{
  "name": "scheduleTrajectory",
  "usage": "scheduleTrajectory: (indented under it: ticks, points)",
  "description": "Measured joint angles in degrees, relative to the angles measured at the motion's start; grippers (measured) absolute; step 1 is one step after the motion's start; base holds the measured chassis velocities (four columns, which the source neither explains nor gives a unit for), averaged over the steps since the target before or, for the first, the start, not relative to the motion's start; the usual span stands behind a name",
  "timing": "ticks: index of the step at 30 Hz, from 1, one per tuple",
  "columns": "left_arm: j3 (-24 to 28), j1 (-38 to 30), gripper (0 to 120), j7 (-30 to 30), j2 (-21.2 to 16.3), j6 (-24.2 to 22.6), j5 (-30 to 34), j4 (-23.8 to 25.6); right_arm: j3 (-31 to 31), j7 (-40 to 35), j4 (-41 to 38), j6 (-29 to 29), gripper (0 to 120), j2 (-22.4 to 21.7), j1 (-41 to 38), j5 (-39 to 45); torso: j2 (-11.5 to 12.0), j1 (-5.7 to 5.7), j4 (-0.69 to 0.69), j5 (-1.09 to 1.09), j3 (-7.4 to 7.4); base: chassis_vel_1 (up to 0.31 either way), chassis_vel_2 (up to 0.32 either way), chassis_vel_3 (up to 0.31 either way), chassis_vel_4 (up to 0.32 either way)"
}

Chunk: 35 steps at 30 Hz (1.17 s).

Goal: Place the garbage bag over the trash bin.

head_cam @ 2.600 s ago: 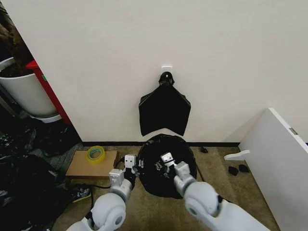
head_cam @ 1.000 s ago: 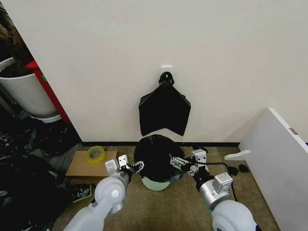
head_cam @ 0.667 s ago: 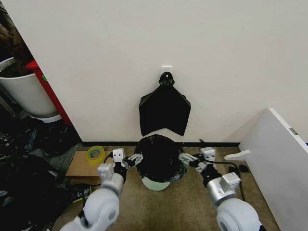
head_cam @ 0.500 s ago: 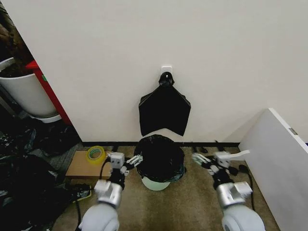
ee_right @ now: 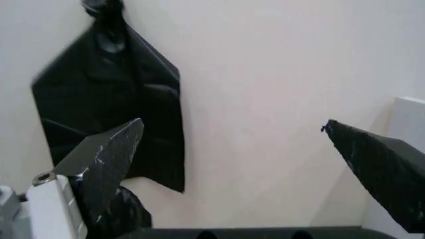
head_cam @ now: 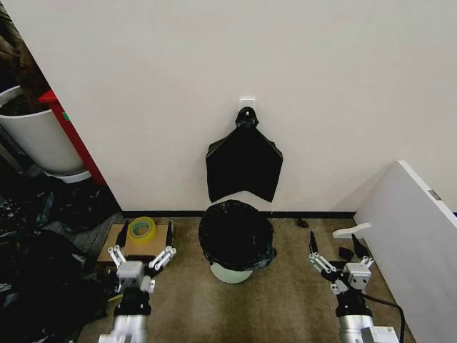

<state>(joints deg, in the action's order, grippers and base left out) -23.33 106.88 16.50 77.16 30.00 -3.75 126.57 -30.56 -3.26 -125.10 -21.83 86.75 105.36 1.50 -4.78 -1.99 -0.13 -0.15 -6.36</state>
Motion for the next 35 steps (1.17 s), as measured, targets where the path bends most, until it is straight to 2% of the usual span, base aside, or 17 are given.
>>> scheduleTrajectory:
  ticks: [6, 18, 35]
  points:
    - [0.99, 1.39, 100, 0.89, 1.68, 1.33, -1.68, -1.2, 0.63, -0.03, -0.05, -2.58, 100, 1.04, 0.24, -1.85, 0.0, 0.0, 0.0, 0.0, -0.01, 0.0, 0.0, 0.0, 0.0]
    - [3.37, 0.44, 100, 1.27, 2.27, 0.62, -3.9, -1.56, 1.09, 0.38, -0.34, -4.63, 100, 1.05, 1.54, -2.34, 0.0, -0.01, 0.0, 0.01, -0.01, 0.0, 0.0, 0.0, 0.0]
    - [3.46, 1.11, 100, 1.75, 2.43, 0.55, -4.36, -1.79, 0.97, 0.63, -0.1, -4.95, 100, 0.99, 1.58, -2.43, 0.0, -0.01, 0.0, 0.01, -0.01, 0.0, 0.0, 0.0, 0.0]
